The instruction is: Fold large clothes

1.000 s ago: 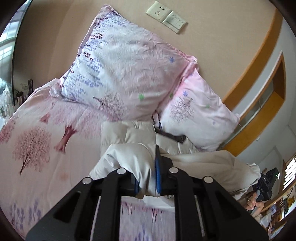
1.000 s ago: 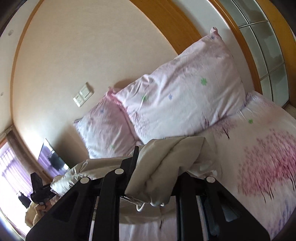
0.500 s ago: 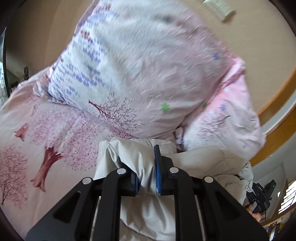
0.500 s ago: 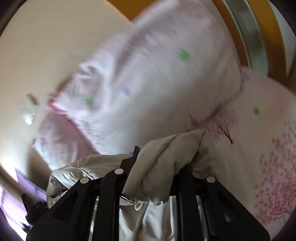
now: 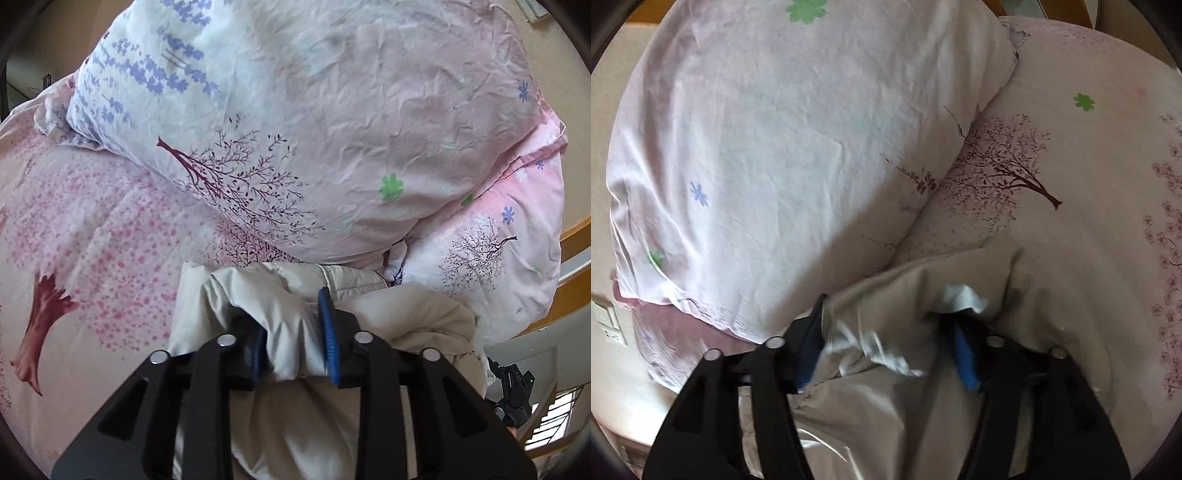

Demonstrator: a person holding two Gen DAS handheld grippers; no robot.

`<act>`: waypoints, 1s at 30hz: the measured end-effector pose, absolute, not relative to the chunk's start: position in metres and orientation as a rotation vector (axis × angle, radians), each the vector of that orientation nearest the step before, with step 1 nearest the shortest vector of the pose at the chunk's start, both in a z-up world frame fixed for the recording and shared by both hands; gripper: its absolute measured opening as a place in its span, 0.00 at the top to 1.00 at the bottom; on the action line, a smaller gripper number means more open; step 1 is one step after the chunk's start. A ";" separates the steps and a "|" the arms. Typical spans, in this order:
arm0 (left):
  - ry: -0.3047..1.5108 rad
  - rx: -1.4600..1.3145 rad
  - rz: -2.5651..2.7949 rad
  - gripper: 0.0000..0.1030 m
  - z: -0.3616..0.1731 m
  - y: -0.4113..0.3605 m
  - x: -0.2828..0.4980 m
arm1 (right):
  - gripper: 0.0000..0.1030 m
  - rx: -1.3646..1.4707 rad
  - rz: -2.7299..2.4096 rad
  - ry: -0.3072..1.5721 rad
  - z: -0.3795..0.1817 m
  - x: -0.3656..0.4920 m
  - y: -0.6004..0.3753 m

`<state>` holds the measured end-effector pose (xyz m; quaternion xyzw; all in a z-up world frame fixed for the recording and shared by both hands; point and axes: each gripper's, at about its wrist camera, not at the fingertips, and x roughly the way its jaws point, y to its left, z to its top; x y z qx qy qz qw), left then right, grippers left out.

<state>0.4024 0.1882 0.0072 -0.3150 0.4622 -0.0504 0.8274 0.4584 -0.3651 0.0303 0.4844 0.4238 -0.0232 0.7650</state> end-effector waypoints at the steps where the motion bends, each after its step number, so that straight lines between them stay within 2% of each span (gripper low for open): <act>1: 0.979 -0.681 -0.120 0.67 0.007 0.189 0.402 | 0.35 1.049 -0.038 0.914 0.031 0.457 -0.367; 3: 0.971 -0.718 -0.152 0.53 0.009 0.194 0.400 | 0.35 1.022 -0.016 0.902 0.035 0.452 -0.371; 4: 0.965 -0.737 -0.166 0.50 0.010 0.197 0.398 | 0.35 1.008 -0.007 0.896 0.038 0.449 -0.372; 7: 0.900 -0.745 -0.173 0.34 0.024 0.207 0.383 | 0.35 0.954 -0.009 0.857 0.051 0.438 -0.380; 8: 0.876 -0.720 -0.155 0.23 0.030 0.208 0.378 | 0.33 0.910 -0.031 0.827 0.059 0.433 -0.382; 9: 0.846 -0.682 -0.132 0.16 0.037 0.208 0.371 | 0.30 0.872 -0.050 0.802 0.065 0.428 -0.383; 11: 0.782 -0.588 -0.103 0.16 0.054 0.203 0.353 | 0.29 0.749 -0.086 0.755 0.079 0.418 -0.380; 12: 0.755 -0.539 -0.103 0.16 0.060 0.198 0.345 | 0.34 0.690 -0.073 0.748 0.083 0.415 -0.374; 13: 0.718 -0.461 -0.114 0.16 0.068 0.187 0.332 | 0.41 0.635 -0.032 0.751 0.086 0.413 -0.365; 14: 0.699 -0.400 -0.129 0.16 0.072 0.176 0.325 | 0.58 0.568 0.048 0.773 0.086 0.411 -0.349; 15: 0.688 -0.331 -0.147 0.16 0.075 0.164 0.318 | 0.69 0.517 0.094 0.800 0.085 0.411 -0.338; 17: 0.705 -0.232 -0.190 0.17 0.072 0.138 0.309 | 0.79 0.424 0.165 0.849 0.082 0.409 -0.314; 24: 0.871 -0.014 -0.179 0.20 0.034 0.078 0.331 | 0.81 0.267 0.087 1.010 0.060 0.431 -0.280; 30: 0.961 -0.067 -0.116 0.21 0.021 0.084 0.368 | 0.86 0.309 0.012 1.162 0.030 0.468 -0.287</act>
